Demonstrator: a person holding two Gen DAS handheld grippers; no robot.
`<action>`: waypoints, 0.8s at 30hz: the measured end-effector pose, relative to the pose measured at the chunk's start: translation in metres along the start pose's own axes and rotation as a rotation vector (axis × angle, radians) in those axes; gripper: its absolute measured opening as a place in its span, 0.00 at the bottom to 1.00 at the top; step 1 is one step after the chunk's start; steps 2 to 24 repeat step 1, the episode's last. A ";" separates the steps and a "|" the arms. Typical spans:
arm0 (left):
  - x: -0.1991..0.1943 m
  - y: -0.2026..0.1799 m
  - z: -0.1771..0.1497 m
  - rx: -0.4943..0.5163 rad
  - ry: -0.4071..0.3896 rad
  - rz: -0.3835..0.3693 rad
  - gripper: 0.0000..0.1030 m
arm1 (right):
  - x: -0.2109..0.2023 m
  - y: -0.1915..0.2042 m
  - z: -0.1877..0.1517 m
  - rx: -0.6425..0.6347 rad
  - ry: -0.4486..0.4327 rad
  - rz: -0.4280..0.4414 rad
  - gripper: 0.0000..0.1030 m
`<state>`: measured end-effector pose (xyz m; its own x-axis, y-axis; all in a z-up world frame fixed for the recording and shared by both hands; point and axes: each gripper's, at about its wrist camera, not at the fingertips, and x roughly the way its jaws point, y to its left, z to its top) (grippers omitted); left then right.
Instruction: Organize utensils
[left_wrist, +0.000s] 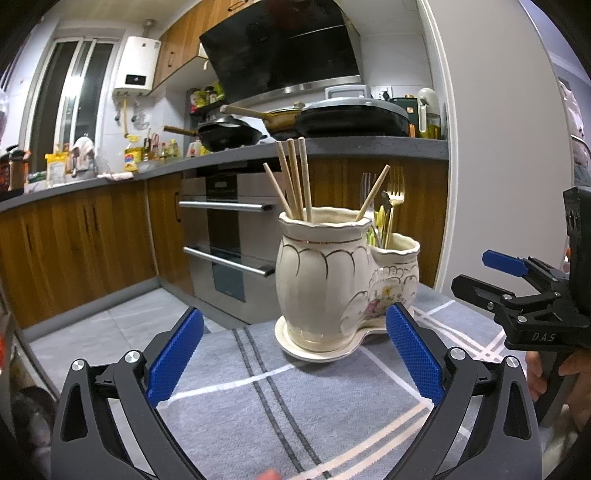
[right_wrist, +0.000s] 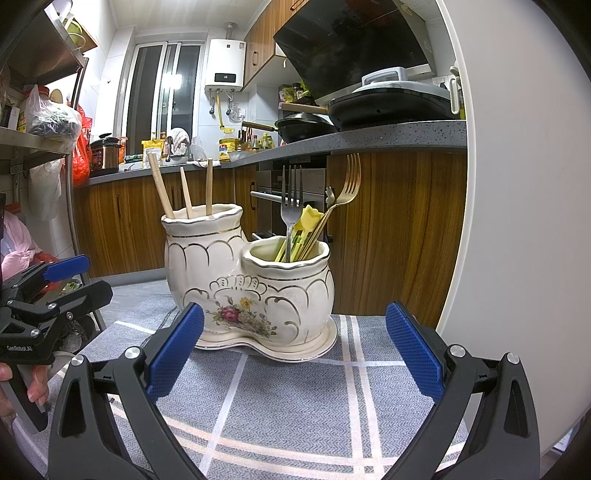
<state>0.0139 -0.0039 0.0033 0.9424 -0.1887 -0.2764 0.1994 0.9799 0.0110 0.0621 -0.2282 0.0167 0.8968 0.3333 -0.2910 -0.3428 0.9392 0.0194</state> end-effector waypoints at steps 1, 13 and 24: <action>0.000 0.000 0.000 -0.002 0.000 0.000 0.95 | 0.000 0.000 0.000 0.001 0.000 -0.001 0.95; 0.000 0.000 0.000 -0.002 0.000 0.000 0.95 | 0.000 0.000 0.000 0.001 0.000 -0.001 0.95; 0.000 0.000 0.000 -0.002 0.000 0.000 0.95 | 0.000 0.000 0.000 0.001 0.000 -0.001 0.95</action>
